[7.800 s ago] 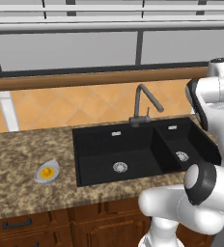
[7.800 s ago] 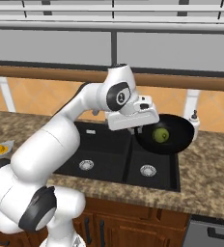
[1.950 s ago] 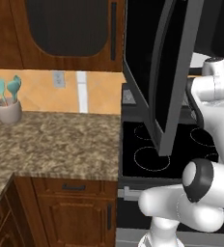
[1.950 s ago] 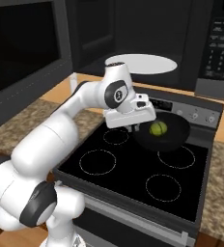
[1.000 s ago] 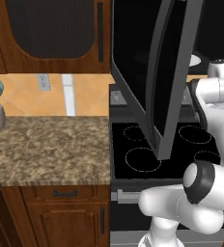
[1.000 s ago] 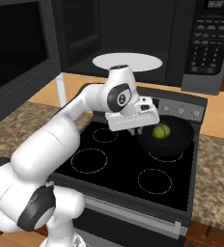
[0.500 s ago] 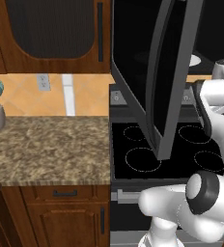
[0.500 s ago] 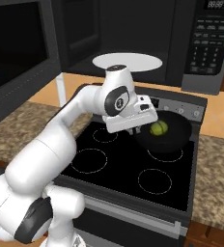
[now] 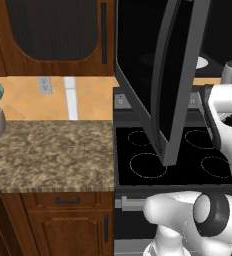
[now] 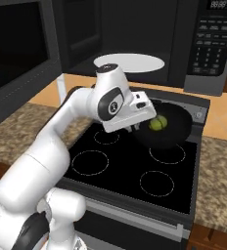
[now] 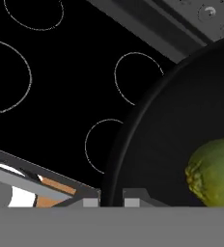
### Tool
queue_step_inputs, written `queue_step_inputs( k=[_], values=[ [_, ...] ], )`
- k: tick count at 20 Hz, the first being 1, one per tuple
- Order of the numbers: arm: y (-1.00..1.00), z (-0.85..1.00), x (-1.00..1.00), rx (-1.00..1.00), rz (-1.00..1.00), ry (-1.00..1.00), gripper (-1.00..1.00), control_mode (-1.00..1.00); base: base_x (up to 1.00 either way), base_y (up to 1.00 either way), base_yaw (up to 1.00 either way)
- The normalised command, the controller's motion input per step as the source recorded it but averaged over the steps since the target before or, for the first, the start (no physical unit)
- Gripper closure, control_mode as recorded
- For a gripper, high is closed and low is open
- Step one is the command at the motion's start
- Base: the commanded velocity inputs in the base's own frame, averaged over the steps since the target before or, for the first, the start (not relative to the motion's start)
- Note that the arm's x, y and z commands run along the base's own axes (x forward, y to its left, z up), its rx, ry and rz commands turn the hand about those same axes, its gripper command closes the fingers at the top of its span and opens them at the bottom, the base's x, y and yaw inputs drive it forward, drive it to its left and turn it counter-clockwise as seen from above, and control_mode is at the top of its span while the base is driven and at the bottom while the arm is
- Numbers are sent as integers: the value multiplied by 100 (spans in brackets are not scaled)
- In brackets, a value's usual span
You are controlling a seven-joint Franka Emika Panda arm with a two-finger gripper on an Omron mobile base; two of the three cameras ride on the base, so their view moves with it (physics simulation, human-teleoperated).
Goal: Pick the lime from the sink and place it in the bowl. Then pick the bowl and place it in the microwave. Then close the microwave door and press the start button.
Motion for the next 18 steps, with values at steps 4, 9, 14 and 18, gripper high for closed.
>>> queue_step_inputs(
  k=[4, 9, 14, 18],
  values=[
    [54, 43, -11, -19, 6, -30, 100, -100, 0, 0, 0],
    [41, 46, -9, -17, 7, -28, 100, -100, 0, 0, 0],
    [5, 25, -5, -8, 14, -20, 100, -100, 0, 0, 0],
    [0, 0, 0, 3, 0, 1, 100, -100, 0, 0, 0]
  ],
)
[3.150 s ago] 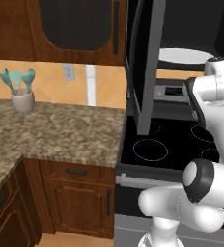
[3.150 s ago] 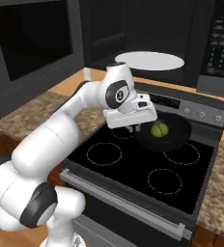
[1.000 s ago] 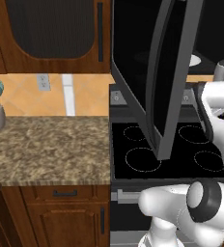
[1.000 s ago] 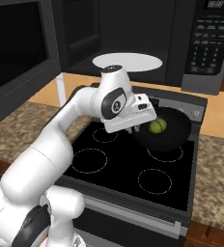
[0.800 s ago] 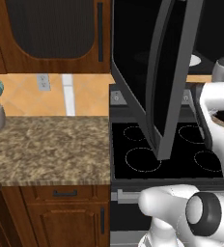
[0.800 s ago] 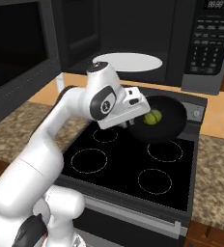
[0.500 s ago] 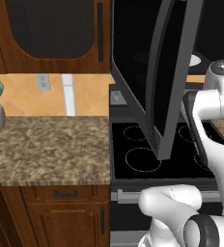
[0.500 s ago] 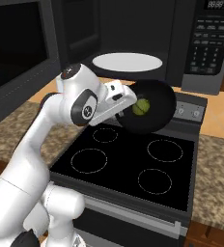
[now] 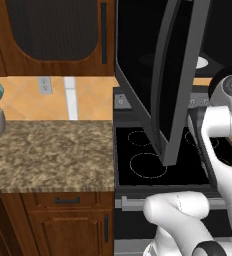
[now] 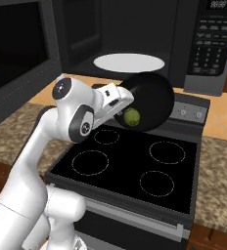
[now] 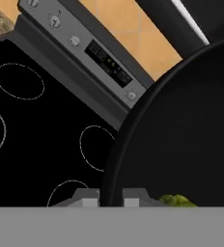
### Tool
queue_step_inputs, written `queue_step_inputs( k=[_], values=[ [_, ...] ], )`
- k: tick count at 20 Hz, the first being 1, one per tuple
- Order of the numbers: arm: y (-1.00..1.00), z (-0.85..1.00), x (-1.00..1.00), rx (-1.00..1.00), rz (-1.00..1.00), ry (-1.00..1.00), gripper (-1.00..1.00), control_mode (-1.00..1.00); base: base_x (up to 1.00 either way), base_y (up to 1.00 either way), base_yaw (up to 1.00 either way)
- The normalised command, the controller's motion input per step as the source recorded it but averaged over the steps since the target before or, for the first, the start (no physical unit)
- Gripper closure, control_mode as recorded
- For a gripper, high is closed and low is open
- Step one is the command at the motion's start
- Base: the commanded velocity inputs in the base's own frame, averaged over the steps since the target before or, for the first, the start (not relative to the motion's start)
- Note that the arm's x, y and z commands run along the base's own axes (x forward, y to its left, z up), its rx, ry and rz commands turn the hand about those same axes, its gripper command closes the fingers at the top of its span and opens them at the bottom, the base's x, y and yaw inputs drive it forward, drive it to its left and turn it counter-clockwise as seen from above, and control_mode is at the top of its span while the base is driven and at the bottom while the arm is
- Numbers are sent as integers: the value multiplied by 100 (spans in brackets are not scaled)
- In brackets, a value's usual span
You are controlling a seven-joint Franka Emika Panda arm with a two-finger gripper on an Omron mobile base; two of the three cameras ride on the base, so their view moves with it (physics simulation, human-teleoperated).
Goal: Pick the lime from the sink and place it in the bowl. Then pick the bowl and place it in the microwave. Then close the microwave door and press the start button.
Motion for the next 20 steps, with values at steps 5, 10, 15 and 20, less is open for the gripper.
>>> queue_step_inputs(
  k=[5, 10, 15, 20],
  values=[
    [-2, 28, -1, 16, 13, 8, 100, -100, 0, 0, 0],
    [28, 94, -1, -1, 27, 21, 100, -100, 0, 0, 0],
    [29, 36, 6, -9, 31, 11, 100, -100, 0, 0, 0],
    [7, -7, 15, -4, 26, -8, 100, -100, 0, 0, 0]
  ],
)
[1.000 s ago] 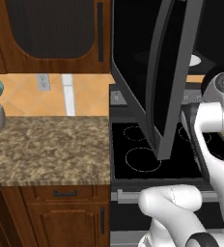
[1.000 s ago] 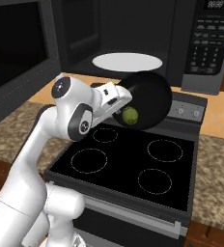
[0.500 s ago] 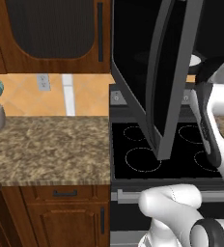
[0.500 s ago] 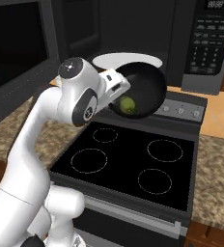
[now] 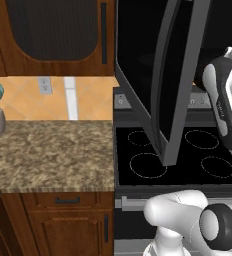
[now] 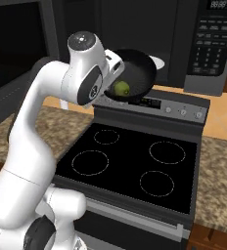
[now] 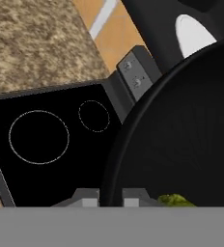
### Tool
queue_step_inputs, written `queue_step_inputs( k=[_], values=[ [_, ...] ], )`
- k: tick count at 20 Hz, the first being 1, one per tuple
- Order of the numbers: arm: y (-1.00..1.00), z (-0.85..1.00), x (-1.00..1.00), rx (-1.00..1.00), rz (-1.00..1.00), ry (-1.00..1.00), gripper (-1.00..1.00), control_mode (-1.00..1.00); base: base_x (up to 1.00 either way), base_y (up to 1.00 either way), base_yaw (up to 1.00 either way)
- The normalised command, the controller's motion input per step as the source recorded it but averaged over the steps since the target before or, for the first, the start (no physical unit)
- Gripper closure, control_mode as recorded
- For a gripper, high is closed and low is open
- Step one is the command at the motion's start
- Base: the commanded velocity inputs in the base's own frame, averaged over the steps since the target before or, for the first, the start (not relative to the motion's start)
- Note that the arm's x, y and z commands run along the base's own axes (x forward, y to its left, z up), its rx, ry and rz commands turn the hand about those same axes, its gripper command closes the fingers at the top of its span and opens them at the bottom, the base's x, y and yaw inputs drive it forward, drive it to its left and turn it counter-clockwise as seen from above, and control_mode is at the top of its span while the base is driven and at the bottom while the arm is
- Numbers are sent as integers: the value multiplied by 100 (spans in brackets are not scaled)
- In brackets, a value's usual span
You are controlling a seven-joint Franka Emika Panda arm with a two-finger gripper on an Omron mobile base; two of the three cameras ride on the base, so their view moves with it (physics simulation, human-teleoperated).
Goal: Pick the lime from the sink and place it in the bowl. Then pick the bowl and place it in the microwave. Then close the microwave door and press the start button.
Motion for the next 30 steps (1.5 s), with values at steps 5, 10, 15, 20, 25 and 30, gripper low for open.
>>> queue_step_inputs(
  k=[5, 10, 15, 20, 25, 30],
  values=[
    [1, 30, 31, -14, 18, -7, 100, -100, 0, 0, 0],
    [4, 11, 66, -8, 17, 4, 100, -100, 0, 0, 0],
    [2, 19, 50, -11, 17, 2, 100, -100, 0, 0, 0],
    [1, 16, 41, -15, 9, 0, 100, -100, 0, 0, 0],
    [-2, -1, 20, -6, 2, 0, 100, -100, 0, 0, 0],
    [-4, 0, 48, -1, 0, 10, 100, -100, 0, 0, 0]
  ],
)
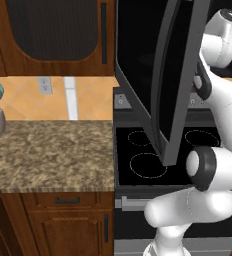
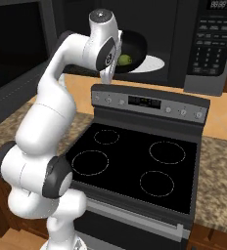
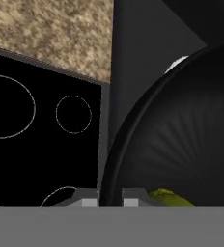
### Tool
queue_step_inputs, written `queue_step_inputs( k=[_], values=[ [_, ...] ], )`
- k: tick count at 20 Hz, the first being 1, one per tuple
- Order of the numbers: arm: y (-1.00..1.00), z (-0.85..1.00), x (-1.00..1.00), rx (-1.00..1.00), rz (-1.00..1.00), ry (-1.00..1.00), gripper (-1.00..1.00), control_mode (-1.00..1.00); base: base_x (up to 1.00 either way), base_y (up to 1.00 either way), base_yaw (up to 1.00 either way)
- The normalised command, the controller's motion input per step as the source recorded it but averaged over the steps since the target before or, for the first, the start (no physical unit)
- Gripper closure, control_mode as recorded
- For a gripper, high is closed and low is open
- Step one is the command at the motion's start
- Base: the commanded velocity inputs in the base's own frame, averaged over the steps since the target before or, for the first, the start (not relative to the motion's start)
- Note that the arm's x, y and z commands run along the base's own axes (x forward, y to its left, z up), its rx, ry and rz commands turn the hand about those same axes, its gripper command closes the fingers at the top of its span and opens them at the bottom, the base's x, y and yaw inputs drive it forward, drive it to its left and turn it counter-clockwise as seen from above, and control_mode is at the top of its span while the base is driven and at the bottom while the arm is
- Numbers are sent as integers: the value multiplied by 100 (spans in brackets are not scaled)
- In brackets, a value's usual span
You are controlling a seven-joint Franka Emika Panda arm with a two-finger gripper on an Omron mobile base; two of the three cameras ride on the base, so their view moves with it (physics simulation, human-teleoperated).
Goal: Pick the lime from the sink and place it in the bowl. Then pick the bowl and place it in the microwave. Then close the microwave door and press the start button.
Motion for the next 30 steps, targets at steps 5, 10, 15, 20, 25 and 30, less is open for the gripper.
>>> queue_step_inputs(
  k=[5, 10, 15, 20, 25, 30],
  values=[
    [-1, -2, 49, 0, 2, 1, 100, -100, 0, 0, 0],
    [-4, -1, 51, 0, 10, 1, 100, -100, 0, 0, 0],
    [-1, -3, 26, 0, 12, 1, 100, -100, 0, 0, 0],
    [0, -17, 1, 0, 7, 5, -100, -100, 0, 0, 0],
    [1, -4, -17, -4, 0, -5, -100, -100, 0, 0, 0],
    [0, -10, -42, -1, 0, -14, -100, -100, 0, 0, 0]
  ],
)
